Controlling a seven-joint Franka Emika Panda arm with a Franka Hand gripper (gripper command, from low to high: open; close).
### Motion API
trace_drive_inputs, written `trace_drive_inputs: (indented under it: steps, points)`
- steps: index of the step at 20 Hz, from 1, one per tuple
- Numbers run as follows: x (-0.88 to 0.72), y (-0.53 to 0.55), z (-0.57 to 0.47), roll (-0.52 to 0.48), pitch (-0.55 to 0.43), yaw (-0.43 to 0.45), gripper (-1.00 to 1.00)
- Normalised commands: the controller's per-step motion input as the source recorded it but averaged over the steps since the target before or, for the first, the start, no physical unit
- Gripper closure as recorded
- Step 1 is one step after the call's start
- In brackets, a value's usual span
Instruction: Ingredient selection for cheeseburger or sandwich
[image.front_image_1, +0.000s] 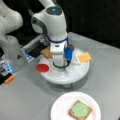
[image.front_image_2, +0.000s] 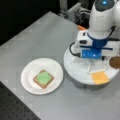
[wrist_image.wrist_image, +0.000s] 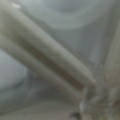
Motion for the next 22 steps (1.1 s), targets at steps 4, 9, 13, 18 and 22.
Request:
trace_drive_inputs:
  steps: [4, 9, 13, 18, 22]
  points:
    - [-0.27, -0.13, -0.27, 0.028, 0.009, 0.404, -1.00]
    - [-0.21, -0.15, -0.24, 0.032, 0.004, 0.370, -1.00]
    - [-0.17, -0.17, -0.23, 0.071, 0.034, 0.347, -1.00]
    - [-0.12, -0.16, -0.23, 0.087, 0.058, 0.314, -1.00]
    - [-0.12, -0.11, -0.23, 0.067, 0.065, 0.245, -1.00]
